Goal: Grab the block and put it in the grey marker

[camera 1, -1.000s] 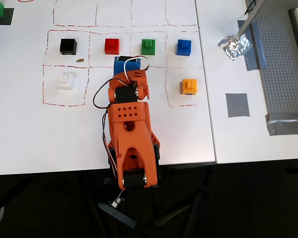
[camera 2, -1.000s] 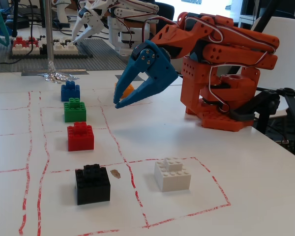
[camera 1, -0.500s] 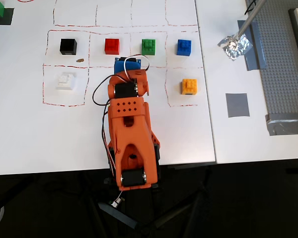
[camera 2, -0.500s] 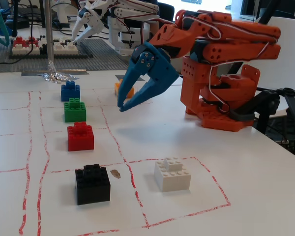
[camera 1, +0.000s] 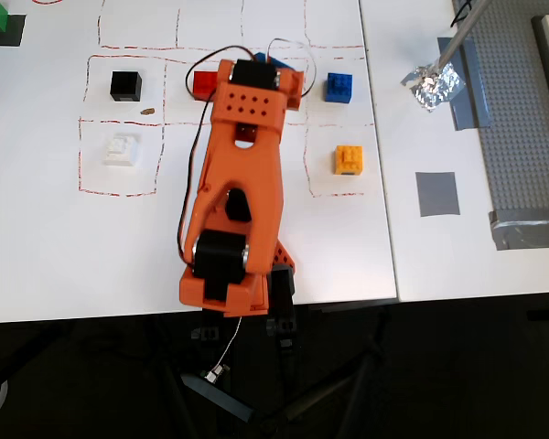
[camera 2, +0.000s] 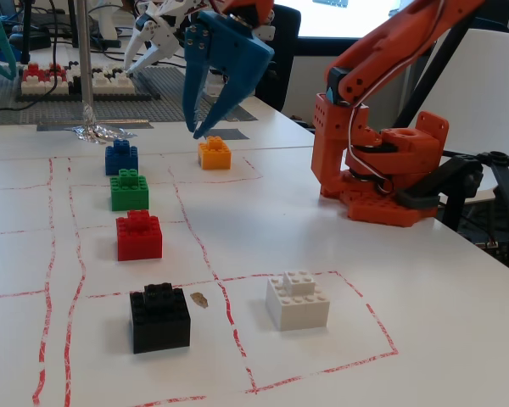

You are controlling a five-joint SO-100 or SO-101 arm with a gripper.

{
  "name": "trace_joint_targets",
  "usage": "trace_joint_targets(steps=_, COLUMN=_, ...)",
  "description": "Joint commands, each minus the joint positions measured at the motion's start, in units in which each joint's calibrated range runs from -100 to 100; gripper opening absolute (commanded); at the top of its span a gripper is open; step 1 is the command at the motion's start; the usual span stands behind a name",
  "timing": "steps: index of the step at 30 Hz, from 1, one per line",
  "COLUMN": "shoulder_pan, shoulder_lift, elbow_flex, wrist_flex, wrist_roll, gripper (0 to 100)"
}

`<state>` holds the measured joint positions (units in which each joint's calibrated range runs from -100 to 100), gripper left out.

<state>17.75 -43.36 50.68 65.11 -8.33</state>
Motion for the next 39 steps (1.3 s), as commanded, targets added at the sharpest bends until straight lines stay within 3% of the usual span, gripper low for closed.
trace_joint_targets(steps=1, shoulder_pan=3.2, shoulder_lift=5.5, elbow_flex=-11.8, wrist_flex=3.1, wrist_roll=-2.4, gripper=0)
trace_joint_targets(steps=7, shoulder_pan=5.9, shoulder_lift=17.3, elbow_flex=-24.0, wrist_flex=7.0, wrist_roll=-6.5, gripper=1)
trace_joint_targets(steps=15, shoulder_pan=9.2, shoulder_lift=30.0, elbow_flex=-33.8, wrist_flex=8.9, wrist_roll=-11.8, gripper=12)
trace_joint_targets(steps=29, shoulder_pan=16.6, shoulder_lift=44.9, elbow_flex=-48.7, wrist_flex=7.1, wrist_roll=-15.5, gripper=25)
trace_joint_targets(steps=39, shoulder_pan=17.8, shoulder_lift=50.4, elbow_flex=-52.0, wrist_flex=7.1, wrist_roll=-19.5, gripper=28)
